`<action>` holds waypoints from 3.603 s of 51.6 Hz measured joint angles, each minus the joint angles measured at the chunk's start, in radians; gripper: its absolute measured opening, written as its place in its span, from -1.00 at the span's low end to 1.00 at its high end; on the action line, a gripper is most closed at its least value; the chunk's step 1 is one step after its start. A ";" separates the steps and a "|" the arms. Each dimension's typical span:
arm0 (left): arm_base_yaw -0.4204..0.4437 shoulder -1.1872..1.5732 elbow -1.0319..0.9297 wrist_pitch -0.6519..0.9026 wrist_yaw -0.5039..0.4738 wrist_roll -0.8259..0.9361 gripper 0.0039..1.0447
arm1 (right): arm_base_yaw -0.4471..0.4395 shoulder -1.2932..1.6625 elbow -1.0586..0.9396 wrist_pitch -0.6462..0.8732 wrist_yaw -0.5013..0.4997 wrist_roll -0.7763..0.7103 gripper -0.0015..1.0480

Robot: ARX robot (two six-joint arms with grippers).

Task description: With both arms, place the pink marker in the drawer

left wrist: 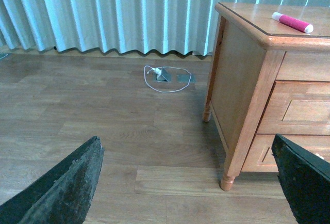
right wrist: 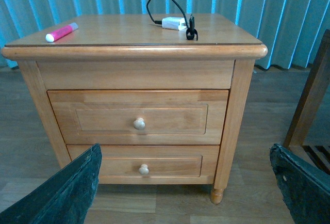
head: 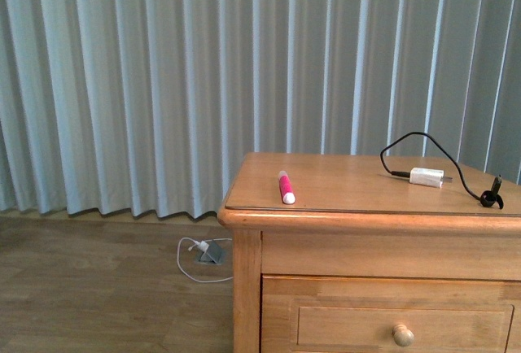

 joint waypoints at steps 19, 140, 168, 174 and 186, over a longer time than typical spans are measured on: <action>0.000 0.000 0.000 0.000 0.000 0.000 0.89 | 0.000 0.000 0.000 0.000 0.000 0.000 0.84; 0.000 0.000 0.000 0.000 0.000 0.000 0.89 | 0.175 1.976 0.884 0.614 0.130 0.037 0.84; 0.000 0.000 0.000 0.000 0.000 0.000 0.89 | 0.179 2.187 1.059 0.622 0.158 0.023 0.84; 0.000 0.000 0.000 0.000 0.000 0.000 0.89 | 0.176 2.207 1.071 0.621 0.159 0.023 0.84; 0.000 0.000 0.000 0.000 0.000 0.000 0.89 | 0.167 2.229 1.091 0.618 0.166 0.027 0.84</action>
